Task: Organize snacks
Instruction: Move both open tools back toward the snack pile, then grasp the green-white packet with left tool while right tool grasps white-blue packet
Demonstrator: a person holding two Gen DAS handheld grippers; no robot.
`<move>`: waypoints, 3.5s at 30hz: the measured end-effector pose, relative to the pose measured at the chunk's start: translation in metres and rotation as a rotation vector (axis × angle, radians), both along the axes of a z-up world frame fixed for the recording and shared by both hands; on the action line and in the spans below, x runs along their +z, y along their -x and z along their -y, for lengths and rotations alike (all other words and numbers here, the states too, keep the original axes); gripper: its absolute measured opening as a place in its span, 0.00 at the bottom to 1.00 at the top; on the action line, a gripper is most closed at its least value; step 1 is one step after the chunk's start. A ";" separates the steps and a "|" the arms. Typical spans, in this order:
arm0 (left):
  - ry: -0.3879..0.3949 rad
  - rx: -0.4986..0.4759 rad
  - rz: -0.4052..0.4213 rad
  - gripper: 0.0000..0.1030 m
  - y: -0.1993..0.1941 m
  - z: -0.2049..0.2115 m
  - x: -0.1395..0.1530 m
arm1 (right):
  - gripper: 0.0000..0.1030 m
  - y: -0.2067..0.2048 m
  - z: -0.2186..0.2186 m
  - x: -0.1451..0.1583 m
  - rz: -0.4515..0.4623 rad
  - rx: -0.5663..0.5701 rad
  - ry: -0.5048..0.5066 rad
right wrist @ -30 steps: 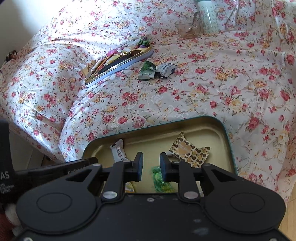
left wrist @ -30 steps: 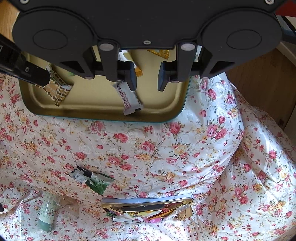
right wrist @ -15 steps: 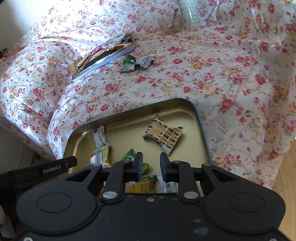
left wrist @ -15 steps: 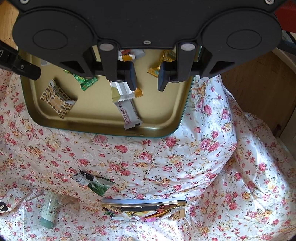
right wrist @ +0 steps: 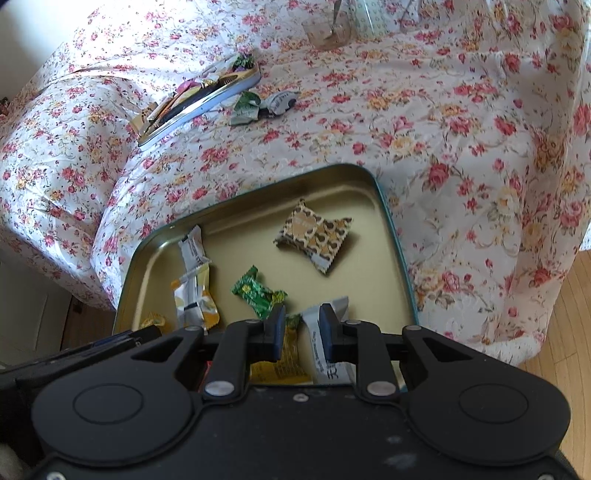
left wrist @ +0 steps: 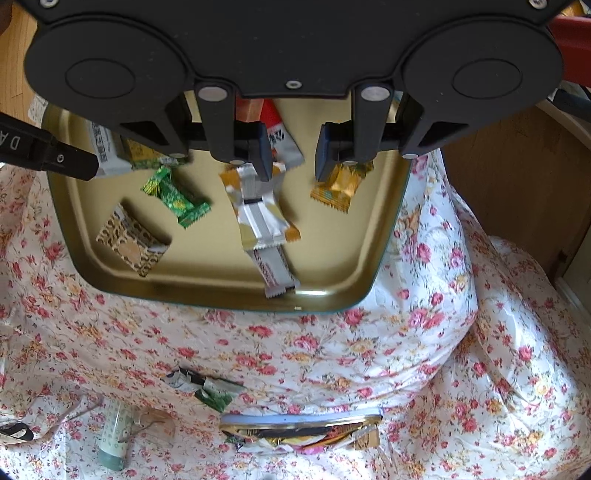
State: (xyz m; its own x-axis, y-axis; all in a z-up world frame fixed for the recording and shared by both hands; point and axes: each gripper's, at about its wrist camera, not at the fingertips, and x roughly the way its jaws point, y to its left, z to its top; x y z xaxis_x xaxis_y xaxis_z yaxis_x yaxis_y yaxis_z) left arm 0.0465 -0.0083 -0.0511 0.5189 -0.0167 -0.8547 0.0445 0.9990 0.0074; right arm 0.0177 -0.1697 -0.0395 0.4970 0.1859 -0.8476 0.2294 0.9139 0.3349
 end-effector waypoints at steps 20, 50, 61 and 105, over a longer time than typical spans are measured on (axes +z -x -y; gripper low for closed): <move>0.033 0.008 -0.083 0.34 -0.002 -0.012 -0.003 | 0.23 -0.007 0.001 -0.013 -0.093 0.018 -0.059; -0.070 -0.230 0.030 0.35 -0.117 0.014 0.026 | 0.24 -0.121 0.029 0.012 -0.002 0.109 -0.039; -0.051 -0.343 0.257 0.37 -0.192 0.033 0.009 | 0.24 -0.184 0.033 0.000 0.111 0.119 0.017; 0.160 -0.261 0.247 0.49 -0.302 0.034 -0.040 | 0.24 -0.232 0.045 -0.034 0.109 0.060 0.045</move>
State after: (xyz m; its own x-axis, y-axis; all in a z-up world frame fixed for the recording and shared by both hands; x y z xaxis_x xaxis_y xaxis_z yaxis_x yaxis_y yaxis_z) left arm 0.3488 -0.0425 -0.0911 0.6693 -0.2982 -0.6805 0.3135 0.9438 -0.1052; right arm 0.2499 -0.2148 -0.0733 0.5760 0.1812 -0.7971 0.1379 0.9396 0.3132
